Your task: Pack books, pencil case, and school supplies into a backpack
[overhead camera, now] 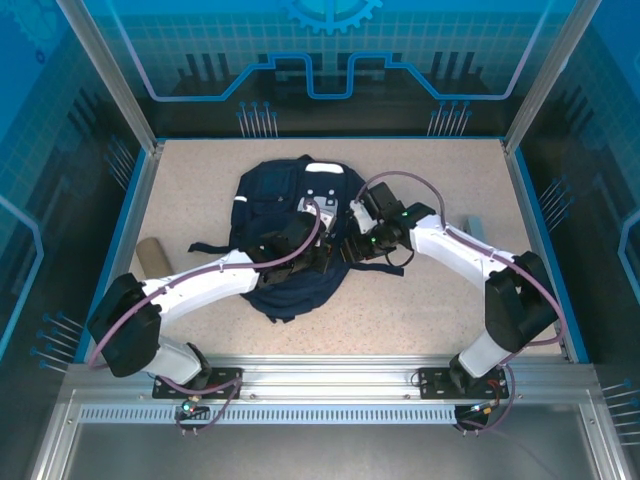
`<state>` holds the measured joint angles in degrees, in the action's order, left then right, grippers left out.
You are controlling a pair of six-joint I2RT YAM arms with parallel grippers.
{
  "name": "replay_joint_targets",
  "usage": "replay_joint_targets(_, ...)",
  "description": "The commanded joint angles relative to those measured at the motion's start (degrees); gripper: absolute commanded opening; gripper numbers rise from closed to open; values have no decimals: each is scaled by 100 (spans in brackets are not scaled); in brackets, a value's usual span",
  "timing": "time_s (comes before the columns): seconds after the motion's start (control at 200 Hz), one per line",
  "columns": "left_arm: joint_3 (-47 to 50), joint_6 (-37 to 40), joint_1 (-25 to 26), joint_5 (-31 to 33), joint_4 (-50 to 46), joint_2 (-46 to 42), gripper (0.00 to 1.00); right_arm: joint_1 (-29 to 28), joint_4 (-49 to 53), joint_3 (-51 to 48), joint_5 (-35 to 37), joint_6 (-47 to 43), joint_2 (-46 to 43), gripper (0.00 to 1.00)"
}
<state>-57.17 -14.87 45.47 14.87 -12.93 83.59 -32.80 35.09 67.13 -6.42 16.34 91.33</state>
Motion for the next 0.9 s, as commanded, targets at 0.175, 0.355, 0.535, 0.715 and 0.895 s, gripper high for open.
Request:
replay_joint_targets(0.175,21,125,-21,-202,418,-264,0,-196,-348,-60,-98,-402,-73,38)
replay_joint_targets(0.355,13,134,-21,-200,401,-281,0,-210,-576,-47,-224,-604,69,33)
replay_joint_targets(0.535,54,124,-21,-144,414,-352,0,-197,-680,-51,-258,-711,247,28)
replay_joint_targets(0.715,107,116,-19,-82,423,-429,0,-175,-705,-189,-236,-752,210,27)
replay_joint_targets(0.895,118,121,-30,-53,429,-458,0,-172,-697,-188,-78,-777,370,22)
